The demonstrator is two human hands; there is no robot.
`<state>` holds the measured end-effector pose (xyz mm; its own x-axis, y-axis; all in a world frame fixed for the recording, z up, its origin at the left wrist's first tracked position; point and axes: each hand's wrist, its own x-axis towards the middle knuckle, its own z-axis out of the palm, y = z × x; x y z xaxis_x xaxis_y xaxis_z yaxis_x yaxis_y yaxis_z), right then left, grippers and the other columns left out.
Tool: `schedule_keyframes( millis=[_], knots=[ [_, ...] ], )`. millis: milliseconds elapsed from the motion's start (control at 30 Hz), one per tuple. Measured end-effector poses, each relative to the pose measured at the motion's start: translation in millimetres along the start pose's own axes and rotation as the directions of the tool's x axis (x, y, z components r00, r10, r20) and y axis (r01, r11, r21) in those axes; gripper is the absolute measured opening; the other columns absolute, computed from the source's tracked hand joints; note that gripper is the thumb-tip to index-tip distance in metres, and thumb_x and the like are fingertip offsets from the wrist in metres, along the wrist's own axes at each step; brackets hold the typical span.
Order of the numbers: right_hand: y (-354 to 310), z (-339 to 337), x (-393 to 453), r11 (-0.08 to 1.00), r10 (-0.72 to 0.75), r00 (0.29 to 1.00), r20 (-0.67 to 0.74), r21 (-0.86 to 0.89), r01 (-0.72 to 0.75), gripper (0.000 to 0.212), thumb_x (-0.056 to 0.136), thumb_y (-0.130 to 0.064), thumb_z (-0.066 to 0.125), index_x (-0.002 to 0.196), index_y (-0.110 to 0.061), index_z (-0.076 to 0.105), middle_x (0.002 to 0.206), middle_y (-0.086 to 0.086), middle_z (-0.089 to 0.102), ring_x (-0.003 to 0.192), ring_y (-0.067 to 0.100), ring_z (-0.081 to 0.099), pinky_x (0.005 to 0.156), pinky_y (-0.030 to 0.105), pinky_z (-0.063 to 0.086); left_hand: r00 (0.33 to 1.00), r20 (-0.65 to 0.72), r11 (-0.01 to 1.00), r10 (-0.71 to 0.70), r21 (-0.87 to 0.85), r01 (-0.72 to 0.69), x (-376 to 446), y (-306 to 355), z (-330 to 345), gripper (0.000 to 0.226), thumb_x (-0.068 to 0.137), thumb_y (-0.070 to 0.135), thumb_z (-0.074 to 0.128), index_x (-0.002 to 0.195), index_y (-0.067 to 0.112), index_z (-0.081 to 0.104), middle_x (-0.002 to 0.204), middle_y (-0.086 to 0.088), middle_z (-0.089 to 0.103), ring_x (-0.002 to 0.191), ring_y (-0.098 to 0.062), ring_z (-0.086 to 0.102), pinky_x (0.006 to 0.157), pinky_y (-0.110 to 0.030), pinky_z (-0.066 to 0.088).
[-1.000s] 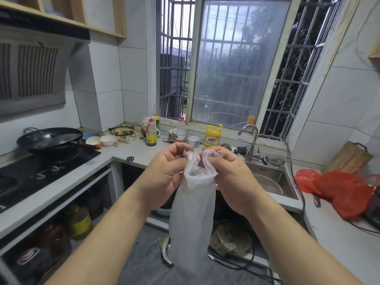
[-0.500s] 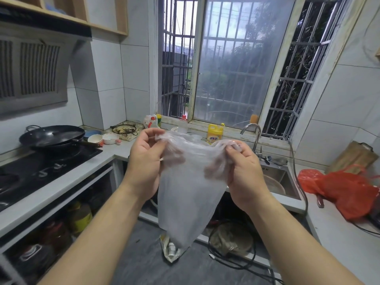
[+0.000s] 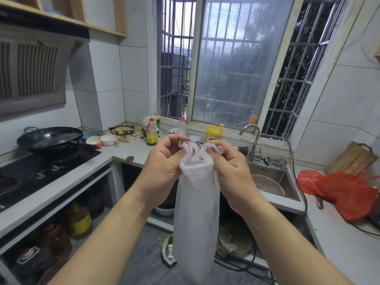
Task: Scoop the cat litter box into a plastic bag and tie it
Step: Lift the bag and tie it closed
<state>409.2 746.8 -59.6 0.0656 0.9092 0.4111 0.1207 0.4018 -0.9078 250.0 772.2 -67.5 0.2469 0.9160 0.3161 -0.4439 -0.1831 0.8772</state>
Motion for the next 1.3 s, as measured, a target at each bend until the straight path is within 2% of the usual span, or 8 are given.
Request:
schedule_keyframes(
  millis=[200, 433, 633, 767, 833, 900, 1067, 1300],
  knots=[
    [-10, -5, -3, 0.995, -0.013, 0.999, 0.032, 0.095, 0.009, 0.018, 0.097, -0.011, 0.062, 0.112, -0.004, 0.071, 0.109, 0.016, 0.072, 0.101, 0.034, 0.070, 0.091, 0.052, 0.056, 0.996, 0.087, 1.000, -0.015, -0.006, 0.016, -3, 0, 10, 0.019, 0.076, 0.022, 0.080, 0.093, 0.030, 0.076, 0.116, -0.015, 0.072, 0.106, -0.030, 0.069, 0.086, -0.036, 0.058],
    [-9, -13, -4, 0.979, 0.063, 0.970, 0.235, 0.173, -0.105, 0.044, 0.097, 0.002, 0.058, 0.136, -0.018, 0.059, 0.120, 0.011, 0.070, 0.104, 0.027, 0.069, 0.094, 0.041, 0.057, 0.993, 0.061, 0.992, -0.103, 0.074, 0.098, 1, -7, 7, 0.050, 0.072, 0.021, 0.084, 0.118, 0.022, 0.066, 0.121, -0.008, 0.071, 0.114, -0.030, 0.067, 0.088, -0.039, 0.055],
    [-6, -13, -6, 0.992, 0.094, 0.962, 0.256, 0.056, -0.112, 0.019, 0.097, -0.003, 0.061, 0.114, -0.003, 0.070, 0.097, 0.014, 0.073, 0.085, 0.023, 0.069, 0.078, 0.033, 0.056, 0.984, 0.018, 0.984, -0.175, 0.045, 0.174, 0, -17, 3, 0.067, 0.066, 0.024, 0.088, 0.125, 0.014, 0.057, 0.117, -0.015, 0.069, 0.100, -0.026, 0.069, 0.080, -0.035, 0.057],
    [-6, -3, -3, 0.998, 0.066, 0.982, 0.178, 0.002, -0.068, 0.013, 0.097, -0.010, 0.064, 0.104, -0.002, 0.069, 0.093, 0.025, 0.070, 0.077, 0.024, 0.063, 0.069, 0.041, 0.052, 0.970, 0.213, 0.982, -0.120, -0.116, 0.147, -11, -33, 4, 0.040, 0.098, 0.032, 0.052, 0.127, 0.006, 0.060, 0.111, -0.020, 0.063, 0.096, -0.030, 0.063, 0.077, -0.033, 0.056],
    [-7, 0, -1, 0.998, 0.066, 0.990, 0.125, -0.013, -0.065, 0.008, 0.096, -0.016, 0.066, 0.096, -0.009, 0.071, 0.085, 0.022, 0.067, 0.074, 0.024, 0.058, 0.066, 0.049, 0.052, 0.944, 0.304, 0.948, -0.127, -0.244, 0.206, -23, -44, 7, 0.065, 0.102, 0.056, 0.027, 0.139, 0.011, 0.056, 0.128, -0.019, 0.060, 0.113, -0.034, 0.057, 0.093, -0.039, 0.051],
    [-10, 1, 2, 0.997, 0.074, 0.992, 0.105, -0.025, -0.072, 0.009, 0.096, -0.020, 0.067, 0.088, -0.018, 0.071, 0.078, 0.013, 0.063, 0.070, 0.021, 0.055, 0.062, 0.047, 0.051, 0.914, 0.387, 0.947, -0.117, -0.234, 0.220, -33, -55, 7, 0.081, 0.092, 0.075, 0.029, 0.143, 0.017, 0.055, 0.135, -0.016, 0.061, 0.124, -0.034, 0.055, 0.102, -0.048, 0.044],
    [-9, 0, 4, 0.998, 0.038, 0.993, 0.109, -0.051, -0.032, 0.008, 0.096, -0.017, 0.066, 0.093, -0.013, 0.072, 0.086, 0.021, 0.067, 0.074, 0.013, 0.058, 0.070, 0.030, 0.050, 0.967, 0.216, 0.943, -0.132, 0.327, 0.056, -46, -74, 12, 0.030, 0.076, 0.036, 0.085, 0.091, 0.012, 0.073, 0.082, -0.019, 0.073, 0.083, -0.031, 0.071, 0.084, -0.044, 0.052],
    [14, -11, 4, 0.955, 0.225, 0.967, 0.123, 0.171, -0.244, 0.025, 0.096, -0.011, 0.058, 0.119, -0.003, 0.062, 0.106, 0.010, 0.067, 0.095, 0.019, 0.061, 0.079, 0.035, 0.051, 0.970, -0.072, 0.942, -0.231, 0.231, 0.242, -55, -90, 15, 0.046, 0.097, 0.030, 0.066, 0.054, 0.024, 0.050, 0.050, -0.001, 0.036, 0.045, -0.018, 0.037, 0.053, -0.034, 0.039]
  ],
)
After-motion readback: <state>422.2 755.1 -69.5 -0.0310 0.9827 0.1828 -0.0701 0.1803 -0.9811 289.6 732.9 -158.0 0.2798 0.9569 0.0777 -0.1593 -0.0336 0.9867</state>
